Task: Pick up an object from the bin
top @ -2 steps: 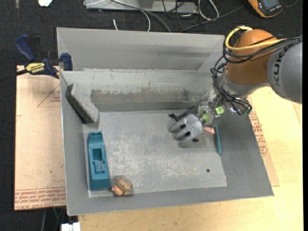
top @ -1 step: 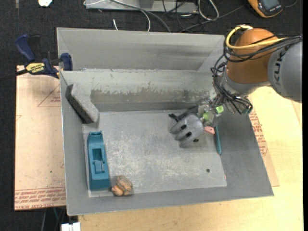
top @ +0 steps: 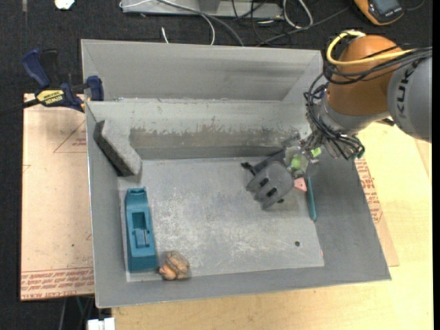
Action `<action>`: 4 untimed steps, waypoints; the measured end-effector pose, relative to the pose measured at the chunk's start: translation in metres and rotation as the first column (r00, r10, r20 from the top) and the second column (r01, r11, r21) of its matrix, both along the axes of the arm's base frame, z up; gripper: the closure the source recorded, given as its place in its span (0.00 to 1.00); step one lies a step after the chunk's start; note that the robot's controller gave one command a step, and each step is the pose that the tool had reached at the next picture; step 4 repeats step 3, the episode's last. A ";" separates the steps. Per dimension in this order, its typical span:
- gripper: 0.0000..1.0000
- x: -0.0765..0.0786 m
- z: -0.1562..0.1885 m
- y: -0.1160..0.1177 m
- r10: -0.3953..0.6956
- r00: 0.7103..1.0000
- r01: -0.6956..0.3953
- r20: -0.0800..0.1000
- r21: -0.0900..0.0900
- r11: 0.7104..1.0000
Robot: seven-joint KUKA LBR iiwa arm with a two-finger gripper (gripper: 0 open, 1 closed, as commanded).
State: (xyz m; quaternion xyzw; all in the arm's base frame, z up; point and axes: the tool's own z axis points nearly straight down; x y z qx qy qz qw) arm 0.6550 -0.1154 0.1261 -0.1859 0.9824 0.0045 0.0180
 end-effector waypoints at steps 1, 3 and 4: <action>1.00 -0.004 0.053 0.003 0.010 1.000 -0.010 0.000 0.000 1.000; 1.00 -0.003 0.093 -0.012 -0.162 0.987 0.162 -0.001 0.010 0.987; 1.00 -0.003 0.093 -0.012 -0.162 0.987 0.162 -0.001 0.010 0.987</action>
Offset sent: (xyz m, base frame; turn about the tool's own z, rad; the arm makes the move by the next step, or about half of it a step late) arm -0.0038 -0.0058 0.0250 0.0195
